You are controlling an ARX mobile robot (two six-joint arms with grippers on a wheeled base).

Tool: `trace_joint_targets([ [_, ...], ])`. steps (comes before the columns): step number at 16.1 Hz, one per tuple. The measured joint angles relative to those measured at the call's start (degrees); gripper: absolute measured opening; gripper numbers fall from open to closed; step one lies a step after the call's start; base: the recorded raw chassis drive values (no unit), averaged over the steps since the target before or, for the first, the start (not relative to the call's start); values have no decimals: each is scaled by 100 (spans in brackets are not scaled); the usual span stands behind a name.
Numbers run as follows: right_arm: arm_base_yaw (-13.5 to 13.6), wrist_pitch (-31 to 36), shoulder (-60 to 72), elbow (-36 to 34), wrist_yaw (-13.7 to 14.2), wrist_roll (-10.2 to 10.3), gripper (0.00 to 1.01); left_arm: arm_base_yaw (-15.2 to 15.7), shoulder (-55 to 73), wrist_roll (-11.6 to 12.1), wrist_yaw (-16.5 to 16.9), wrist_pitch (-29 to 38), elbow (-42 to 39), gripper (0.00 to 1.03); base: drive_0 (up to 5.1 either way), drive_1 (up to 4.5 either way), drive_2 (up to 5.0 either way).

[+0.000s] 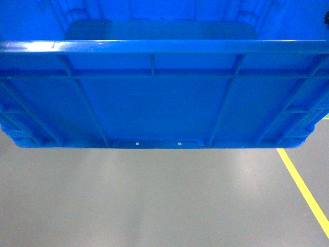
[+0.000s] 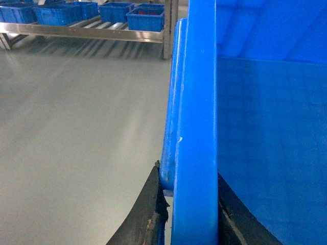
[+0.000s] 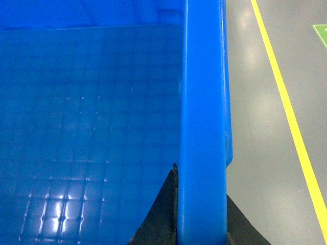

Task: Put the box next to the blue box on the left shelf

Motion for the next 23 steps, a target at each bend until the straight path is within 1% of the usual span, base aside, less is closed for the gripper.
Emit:
trace_joint_targets([
  [23, 0, -2, 20, 0, 0, 15, 7, -2, 0, -7, 0, -9, 0, 15, -7, 416, -430],
])
